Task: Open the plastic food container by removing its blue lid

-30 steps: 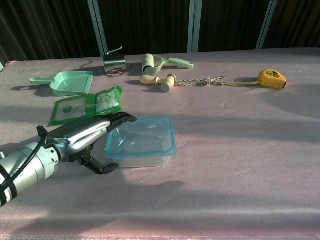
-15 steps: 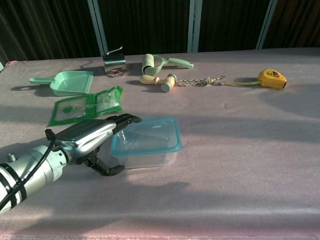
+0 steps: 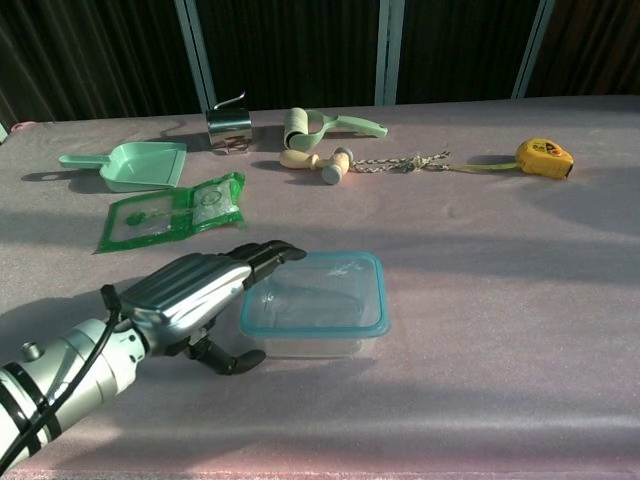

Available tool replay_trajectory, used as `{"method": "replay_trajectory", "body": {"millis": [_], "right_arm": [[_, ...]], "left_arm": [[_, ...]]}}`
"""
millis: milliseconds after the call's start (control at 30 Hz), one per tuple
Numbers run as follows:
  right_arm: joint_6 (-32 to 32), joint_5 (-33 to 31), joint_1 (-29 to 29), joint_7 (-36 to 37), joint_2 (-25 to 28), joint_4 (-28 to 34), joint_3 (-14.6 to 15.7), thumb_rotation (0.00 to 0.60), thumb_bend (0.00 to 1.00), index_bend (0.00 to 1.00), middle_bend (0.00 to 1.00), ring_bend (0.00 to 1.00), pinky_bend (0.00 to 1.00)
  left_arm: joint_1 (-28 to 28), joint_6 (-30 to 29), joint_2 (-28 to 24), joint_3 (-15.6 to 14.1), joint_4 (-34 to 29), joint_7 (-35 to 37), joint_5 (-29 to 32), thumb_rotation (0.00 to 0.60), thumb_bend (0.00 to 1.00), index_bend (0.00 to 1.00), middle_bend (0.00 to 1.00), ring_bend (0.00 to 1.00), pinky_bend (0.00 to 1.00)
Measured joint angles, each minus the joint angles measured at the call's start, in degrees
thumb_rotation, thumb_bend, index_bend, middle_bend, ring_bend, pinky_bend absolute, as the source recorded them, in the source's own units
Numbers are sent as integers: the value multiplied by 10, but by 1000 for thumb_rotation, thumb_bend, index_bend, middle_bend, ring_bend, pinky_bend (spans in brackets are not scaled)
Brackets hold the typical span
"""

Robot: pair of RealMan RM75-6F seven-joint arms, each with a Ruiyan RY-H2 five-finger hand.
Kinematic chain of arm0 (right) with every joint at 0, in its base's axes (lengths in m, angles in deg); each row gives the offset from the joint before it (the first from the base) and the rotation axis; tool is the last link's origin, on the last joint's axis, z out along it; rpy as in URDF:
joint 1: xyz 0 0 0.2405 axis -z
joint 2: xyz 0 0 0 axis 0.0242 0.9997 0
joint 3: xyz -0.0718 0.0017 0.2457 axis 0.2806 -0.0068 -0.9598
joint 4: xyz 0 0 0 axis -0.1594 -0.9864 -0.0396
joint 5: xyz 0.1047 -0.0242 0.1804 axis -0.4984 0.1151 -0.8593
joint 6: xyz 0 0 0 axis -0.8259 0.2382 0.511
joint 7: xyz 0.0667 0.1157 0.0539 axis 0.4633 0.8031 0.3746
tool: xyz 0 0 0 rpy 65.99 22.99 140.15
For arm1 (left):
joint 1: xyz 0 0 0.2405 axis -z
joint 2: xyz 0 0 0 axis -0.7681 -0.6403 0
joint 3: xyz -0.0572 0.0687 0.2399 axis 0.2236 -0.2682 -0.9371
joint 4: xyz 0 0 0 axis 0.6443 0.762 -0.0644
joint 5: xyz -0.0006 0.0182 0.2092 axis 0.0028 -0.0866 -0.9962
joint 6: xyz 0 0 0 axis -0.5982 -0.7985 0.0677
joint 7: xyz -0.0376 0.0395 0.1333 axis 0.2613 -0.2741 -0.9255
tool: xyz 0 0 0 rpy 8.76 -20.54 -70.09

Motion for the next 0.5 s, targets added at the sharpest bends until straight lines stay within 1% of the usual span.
{"method": "replay_trajectory", "body": {"millis": [67,133,267,400,500], "right_arm": [[-12,9,-17,0,-13,-11,-4,600,205,117,0,0,0],[-22,17,-34,1,-25,-22,-8,600,261,229,0,0,0],[-34,34,-69,18,-56,-50,-18,600,344,387,0,0,0],[-42,43,-94,55,-86,-85,-25,600,360,442,1,0,0],[-50,50,-119,78,-117,-125,-28,600,361,462,7,0,0]], "left_arm": [[1,0,11,0,13,5,-3,600,311,0,524,437,218],[3,-1,18,0,23,10,-7,600,316,0,526,437,218],[5,-10,30,1,40,11,-20,600,321,0,512,424,217],[4,-36,42,0,58,12,-42,600,326,0,518,412,214],[4,-32,45,-2,59,17,-44,600,326,0,520,412,218]]}}
